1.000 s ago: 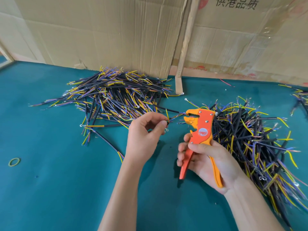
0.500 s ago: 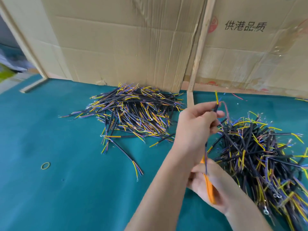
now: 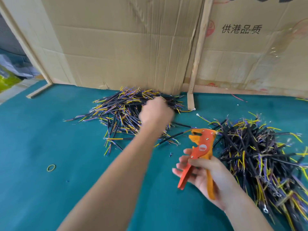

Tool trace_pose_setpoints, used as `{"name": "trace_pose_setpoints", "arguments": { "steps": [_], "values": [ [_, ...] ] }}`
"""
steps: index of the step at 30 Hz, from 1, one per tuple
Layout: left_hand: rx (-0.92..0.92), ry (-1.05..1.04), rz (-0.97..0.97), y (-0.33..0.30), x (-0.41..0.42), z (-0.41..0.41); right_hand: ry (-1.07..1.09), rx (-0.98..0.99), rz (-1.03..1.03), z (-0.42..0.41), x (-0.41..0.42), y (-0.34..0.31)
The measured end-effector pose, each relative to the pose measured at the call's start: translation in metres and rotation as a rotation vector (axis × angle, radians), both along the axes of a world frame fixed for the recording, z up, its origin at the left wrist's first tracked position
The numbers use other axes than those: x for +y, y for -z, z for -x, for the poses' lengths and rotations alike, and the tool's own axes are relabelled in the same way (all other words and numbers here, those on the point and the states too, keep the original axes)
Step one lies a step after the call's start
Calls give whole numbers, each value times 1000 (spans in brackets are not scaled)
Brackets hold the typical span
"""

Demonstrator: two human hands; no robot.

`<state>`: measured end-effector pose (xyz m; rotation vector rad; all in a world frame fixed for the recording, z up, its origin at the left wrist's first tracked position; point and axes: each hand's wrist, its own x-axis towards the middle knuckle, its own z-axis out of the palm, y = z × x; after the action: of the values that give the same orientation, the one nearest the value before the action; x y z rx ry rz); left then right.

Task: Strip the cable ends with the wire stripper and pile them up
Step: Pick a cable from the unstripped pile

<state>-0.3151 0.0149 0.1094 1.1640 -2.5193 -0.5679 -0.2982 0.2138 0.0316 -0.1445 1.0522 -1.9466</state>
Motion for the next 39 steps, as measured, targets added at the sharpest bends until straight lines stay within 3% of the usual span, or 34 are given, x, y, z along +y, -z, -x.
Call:
{"name": "trace_pose_setpoints", "arguments": {
  "steps": [4,12,14,19,27,33,39],
  "values": [
    [-244,-96,-54,38,-55,-33,174,-24,42,14,7,1],
    [-193,-58,-154,29,-53,-25,159,-34,13,15,7,1],
    [-106,-71,-236,26,-56,-27,158,-45,17,15,8,0],
    [332,-132,-641,30,-50,-48,154,-53,15,15,9,0],
    [734,150,-753,39,25,-81,11,55,14,10,13,-8],
    [817,305,-810,35,57,-78,-68,81,103,6,14,-12],
    [748,322,-678,52,62,-82,-60,116,49,11,18,-12]
  ]
}}
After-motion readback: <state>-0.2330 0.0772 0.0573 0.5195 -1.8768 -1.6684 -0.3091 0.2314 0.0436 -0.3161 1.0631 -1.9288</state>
